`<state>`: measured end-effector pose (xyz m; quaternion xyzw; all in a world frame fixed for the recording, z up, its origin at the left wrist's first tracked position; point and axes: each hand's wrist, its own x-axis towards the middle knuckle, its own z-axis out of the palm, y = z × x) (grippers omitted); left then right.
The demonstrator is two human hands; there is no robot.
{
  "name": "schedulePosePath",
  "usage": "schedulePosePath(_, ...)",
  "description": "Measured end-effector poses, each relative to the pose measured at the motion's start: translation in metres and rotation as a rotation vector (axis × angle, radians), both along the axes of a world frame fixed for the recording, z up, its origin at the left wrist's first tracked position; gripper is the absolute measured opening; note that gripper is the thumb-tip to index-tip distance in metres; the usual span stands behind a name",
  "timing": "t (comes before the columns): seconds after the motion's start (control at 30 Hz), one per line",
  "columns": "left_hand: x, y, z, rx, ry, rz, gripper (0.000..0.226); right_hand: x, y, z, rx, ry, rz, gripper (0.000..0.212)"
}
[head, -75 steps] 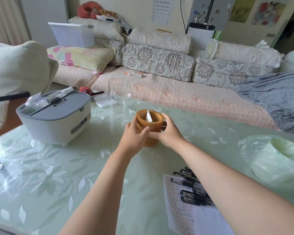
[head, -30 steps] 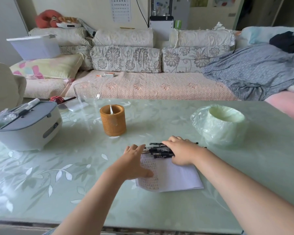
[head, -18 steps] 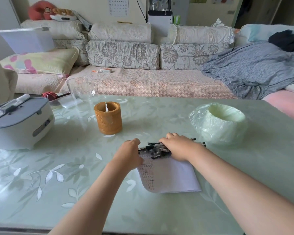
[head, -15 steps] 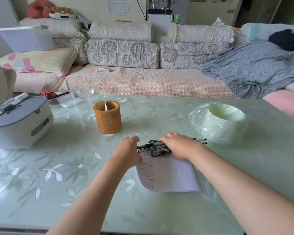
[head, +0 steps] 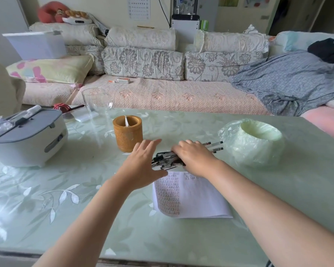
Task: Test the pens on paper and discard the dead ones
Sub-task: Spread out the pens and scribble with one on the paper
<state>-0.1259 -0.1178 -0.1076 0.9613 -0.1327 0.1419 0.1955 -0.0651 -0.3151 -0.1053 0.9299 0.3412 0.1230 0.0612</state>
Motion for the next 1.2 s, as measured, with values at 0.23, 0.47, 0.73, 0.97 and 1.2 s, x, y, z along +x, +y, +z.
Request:
schedulePosePath(0.23,-0.030,0.053,-0.008,-0.037,0.249,0.103,0.064,-0.025,0.075,-0.007,0.032,0.046,0.188,0.051)
schedulePosePath(0.47,-0.056,0.098,-0.020,-0.016,0.357,0.200,0.034,-0.041,0.127,-0.023,-0.009,0.172,0.235,0.062)
schedulePosePath(0.73,-0.057,0.111,-0.032,0.014,0.412,0.235,0.045,-0.036,0.132,-0.018,-0.021,0.289,0.179,0.082)
schedulePosePath(0.97,-0.052,0.103,-0.028,0.189,0.493,0.289,0.070,-0.019,0.090,0.000,0.150,0.510,0.013,0.098)
schedulePosePath(1.2,-0.046,0.090,-0.021,0.284,0.509,0.276,0.121,-0.001,0.060,-0.001,0.086,0.528,-0.279,0.064)
